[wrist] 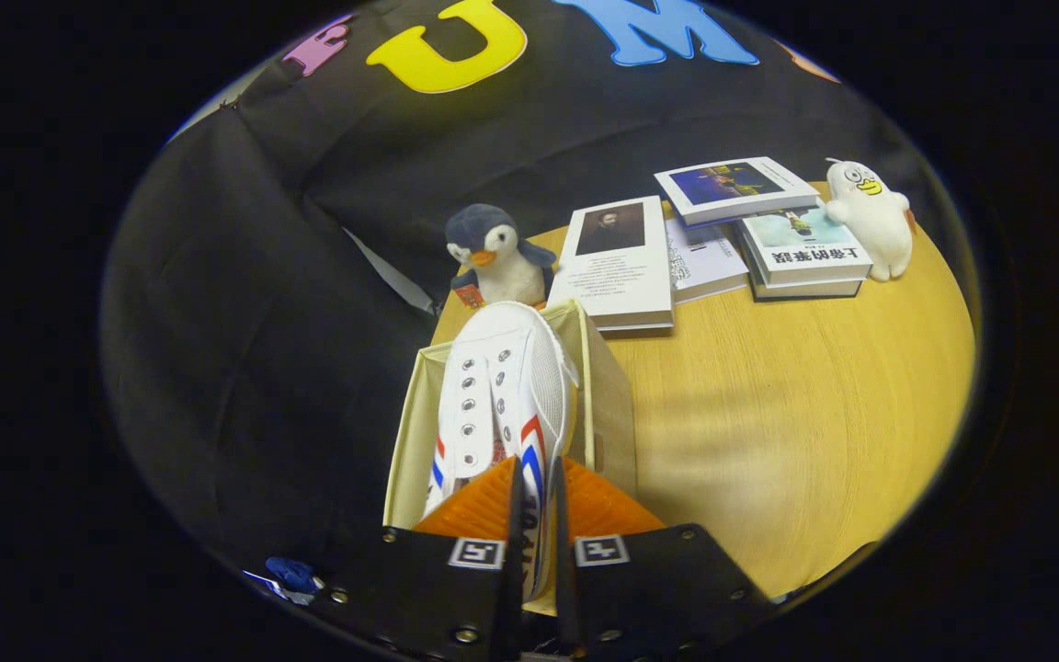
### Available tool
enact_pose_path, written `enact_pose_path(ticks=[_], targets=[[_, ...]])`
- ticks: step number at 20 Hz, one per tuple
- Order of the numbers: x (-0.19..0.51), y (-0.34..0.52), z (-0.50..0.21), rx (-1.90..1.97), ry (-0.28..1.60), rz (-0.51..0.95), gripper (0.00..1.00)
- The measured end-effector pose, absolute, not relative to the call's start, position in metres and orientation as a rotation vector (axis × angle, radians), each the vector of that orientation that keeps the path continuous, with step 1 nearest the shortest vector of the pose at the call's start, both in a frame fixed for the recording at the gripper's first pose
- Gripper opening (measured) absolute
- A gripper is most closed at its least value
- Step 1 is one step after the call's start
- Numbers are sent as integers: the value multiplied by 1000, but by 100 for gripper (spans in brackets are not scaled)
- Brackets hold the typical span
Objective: Open the storage box then place both shoes into the box .Put the left shoe in first, then the right shoe, with the right side of both shoes facing outward in a uniform manner.
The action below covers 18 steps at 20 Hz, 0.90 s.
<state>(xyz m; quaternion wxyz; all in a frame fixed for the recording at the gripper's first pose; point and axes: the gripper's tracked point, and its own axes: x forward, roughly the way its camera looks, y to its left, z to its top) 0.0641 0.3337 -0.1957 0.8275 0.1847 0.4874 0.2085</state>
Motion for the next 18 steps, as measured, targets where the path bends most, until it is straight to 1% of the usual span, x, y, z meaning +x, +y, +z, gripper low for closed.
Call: enact_pose_path(ticks=[1,3,4,6,11,18], targets=[[71,337,-187,415,997,455,25],[77,333,-173,430,935,459,63],[80,322,-162,419,914,445,100],[84,303,-154,394,869,414,98],[74,248,-128,386,792,361,98],[51,150,-95,330,698,261,98]])
